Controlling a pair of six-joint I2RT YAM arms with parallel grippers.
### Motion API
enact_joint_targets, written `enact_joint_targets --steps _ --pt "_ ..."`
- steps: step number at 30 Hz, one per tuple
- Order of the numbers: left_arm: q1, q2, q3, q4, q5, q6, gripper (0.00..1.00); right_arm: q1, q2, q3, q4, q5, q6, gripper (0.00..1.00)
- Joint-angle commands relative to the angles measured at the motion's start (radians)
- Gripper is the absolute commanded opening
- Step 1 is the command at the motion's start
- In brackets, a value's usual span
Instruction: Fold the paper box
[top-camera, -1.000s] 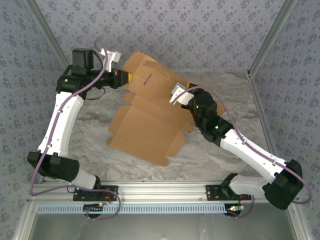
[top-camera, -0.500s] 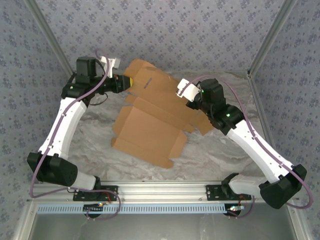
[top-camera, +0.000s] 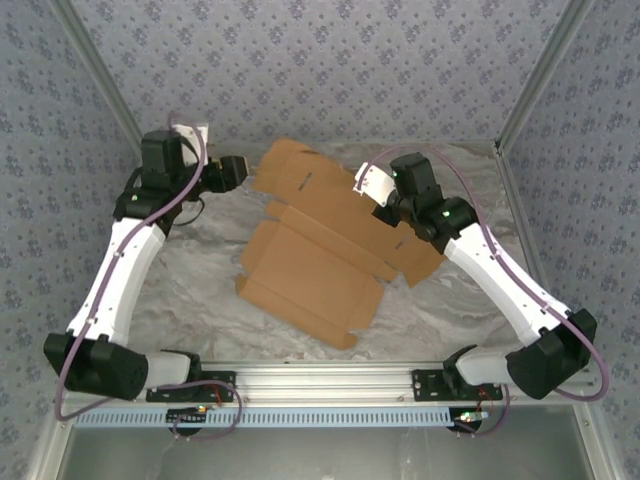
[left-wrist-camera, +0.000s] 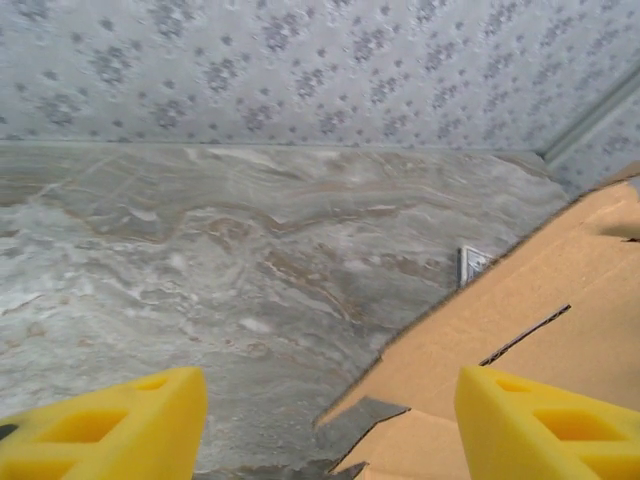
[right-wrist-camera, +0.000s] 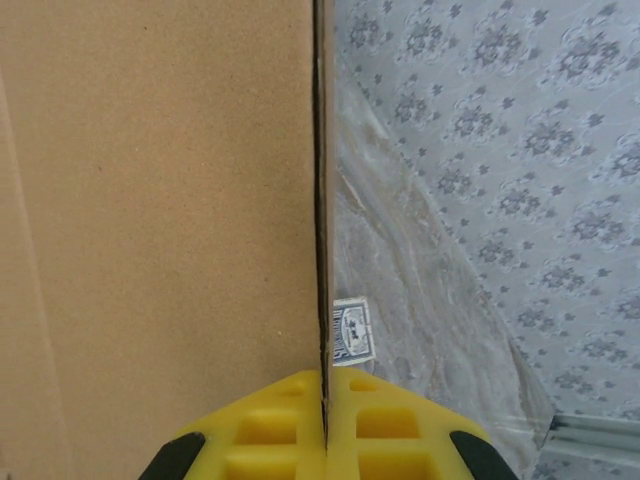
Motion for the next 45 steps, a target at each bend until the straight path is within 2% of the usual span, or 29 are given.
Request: enact_joint_targets --steps 1,4,11,15,18,22,31,39,45 --pt "-0.017 -0.069 -0.066 0.093 -0.074 -0.072 0.68 -0.006 0.027 0.047 -0.012 -0.004 0.068 0.0" --pt "-0.084 -0.108 -0.157 0.148 -0.068 -0.11 0.68 -0.008 0.057 0.066 -0.027 0.001 0.11 0.0" --pt "-0.327 -0.096 -0.361 0.294 -0.042 -0.101 0.65 -0.009 0.129 0.129 -0.151 -0.003 0.174 0.0" --pt "-0.393 -0.037 -0.429 0.368 -0.049 -0.115 0.63 -0.013 0.177 0.214 -0.278 -0.008 0.244 0.0" --pt "-0.424 0.005 -0.449 0.407 -0.047 -0.092 0.62 -0.015 0.207 0.308 -0.404 -0.063 0.319 0.0" --pt "-0.466 0.096 -0.471 0.516 -0.02 -0.063 0.6 -0.008 0.203 0.316 -0.445 -0.133 0.395 0.0" --pt "-0.503 0.381 -0.405 0.654 -0.017 -0.062 0.4 -0.022 0.241 0.284 -0.449 -0.089 0.446 0.0" --pt "-0.512 0.547 -0.334 0.718 0.015 -0.09 0.34 -0.036 0.32 0.284 -0.452 -0.032 0.45 0.0" --pt "-0.515 0.599 -0.342 0.719 0.012 -0.106 0.26 -0.043 0.343 0.288 -0.449 -0.016 0.45 0.0"
